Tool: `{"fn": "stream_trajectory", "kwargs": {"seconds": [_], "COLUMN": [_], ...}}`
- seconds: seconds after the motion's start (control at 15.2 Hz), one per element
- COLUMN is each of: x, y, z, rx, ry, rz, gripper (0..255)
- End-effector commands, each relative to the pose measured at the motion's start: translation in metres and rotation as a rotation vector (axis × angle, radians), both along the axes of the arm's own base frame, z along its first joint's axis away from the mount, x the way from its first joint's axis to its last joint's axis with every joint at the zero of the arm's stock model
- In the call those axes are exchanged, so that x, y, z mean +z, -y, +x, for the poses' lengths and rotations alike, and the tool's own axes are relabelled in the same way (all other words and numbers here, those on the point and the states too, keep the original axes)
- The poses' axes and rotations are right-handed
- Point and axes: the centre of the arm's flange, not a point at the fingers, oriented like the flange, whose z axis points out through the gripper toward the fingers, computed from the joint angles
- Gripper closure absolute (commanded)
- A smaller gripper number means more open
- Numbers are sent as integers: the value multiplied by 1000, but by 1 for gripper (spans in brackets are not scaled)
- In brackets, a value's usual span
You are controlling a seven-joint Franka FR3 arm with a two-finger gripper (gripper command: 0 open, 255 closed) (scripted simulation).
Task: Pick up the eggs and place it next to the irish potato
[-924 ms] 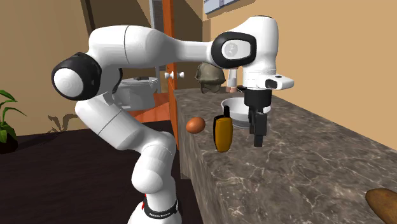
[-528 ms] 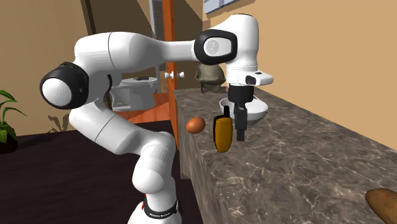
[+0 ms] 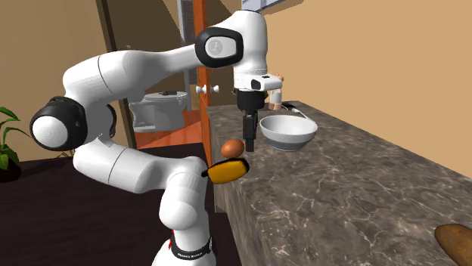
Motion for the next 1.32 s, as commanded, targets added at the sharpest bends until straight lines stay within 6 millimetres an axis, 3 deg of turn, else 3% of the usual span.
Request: {"fn": "stream_trajectory", "kwargs": {"seconds": [0.0,0.2,0.73,1.19,1.25], "x": [4,10,-30,-30,-30], "y": [-11,-24,-23,-23,-23], "z": [-24,-53,-51,-51,-51], "rx": [-3,-6,-6,-6,-6], "ry": [-2,-3,-3,-3,-3], "rz": [12,27,27,27,27], "gripper": [0,0,0,0,255]}}
